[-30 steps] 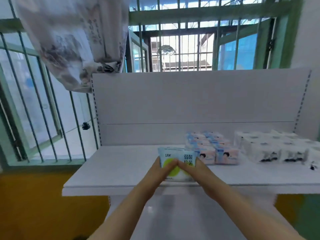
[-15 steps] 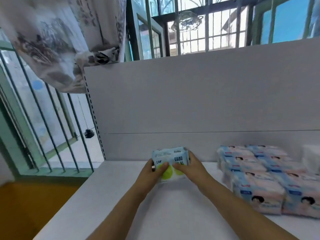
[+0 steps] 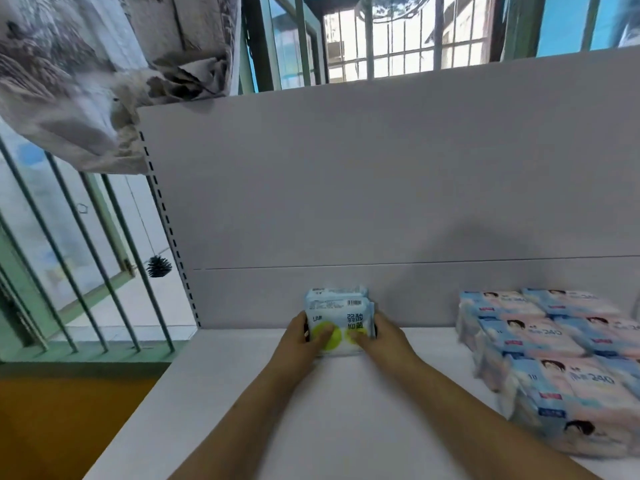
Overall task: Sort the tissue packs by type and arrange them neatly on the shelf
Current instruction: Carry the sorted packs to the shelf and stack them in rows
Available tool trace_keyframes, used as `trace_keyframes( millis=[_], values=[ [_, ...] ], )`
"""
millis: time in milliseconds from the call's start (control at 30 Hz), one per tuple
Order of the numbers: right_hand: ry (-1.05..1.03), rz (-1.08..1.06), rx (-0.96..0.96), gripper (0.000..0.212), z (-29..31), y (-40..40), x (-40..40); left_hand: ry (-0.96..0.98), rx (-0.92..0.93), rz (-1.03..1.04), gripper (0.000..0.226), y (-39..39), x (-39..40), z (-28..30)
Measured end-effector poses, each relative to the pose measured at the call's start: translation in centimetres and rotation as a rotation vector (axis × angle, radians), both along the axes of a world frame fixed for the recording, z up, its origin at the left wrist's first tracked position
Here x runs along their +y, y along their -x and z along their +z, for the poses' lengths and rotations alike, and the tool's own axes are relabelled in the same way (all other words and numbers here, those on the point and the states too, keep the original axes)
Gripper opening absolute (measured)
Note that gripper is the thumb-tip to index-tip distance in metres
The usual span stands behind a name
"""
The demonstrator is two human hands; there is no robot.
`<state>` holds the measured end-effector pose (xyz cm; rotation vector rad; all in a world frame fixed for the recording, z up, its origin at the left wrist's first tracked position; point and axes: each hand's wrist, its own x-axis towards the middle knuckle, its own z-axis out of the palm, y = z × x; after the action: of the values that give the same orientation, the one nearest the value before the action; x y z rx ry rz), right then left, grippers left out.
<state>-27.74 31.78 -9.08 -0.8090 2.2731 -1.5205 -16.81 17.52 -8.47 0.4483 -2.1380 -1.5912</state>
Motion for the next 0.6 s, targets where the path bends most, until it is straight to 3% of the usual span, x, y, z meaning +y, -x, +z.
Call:
trace_keyframes(
  millis=[133, 233, 367, 600],
  values=[
    [-0.109, -0.020, -0.015, 0.040, 2.2, -0.3, 0.3, 0.082, -0.157, -0.099, 0.037, -0.4, -2.5, 3.0],
    [-0.102, -0.101, 0.058, 0.056, 5.4, -0.7, 0.8, 0.134, -0.099, -0.041, 0.062, -0.9, -3.3, 6.3],
    [-0.034, -0.267, 0.139, 0.061, 9.5, -2.3, 2.7, 0.303, 0.018, 0.071, 0.055, -1.4, -2.1, 8.9],
    [0.036, -0.601, 0.244, 0.050, 13.7, -6.6, 12.4, 0.501, 0.171, -0.330, 0.054, -0.5, 10.3, 9.3]
  ],
)
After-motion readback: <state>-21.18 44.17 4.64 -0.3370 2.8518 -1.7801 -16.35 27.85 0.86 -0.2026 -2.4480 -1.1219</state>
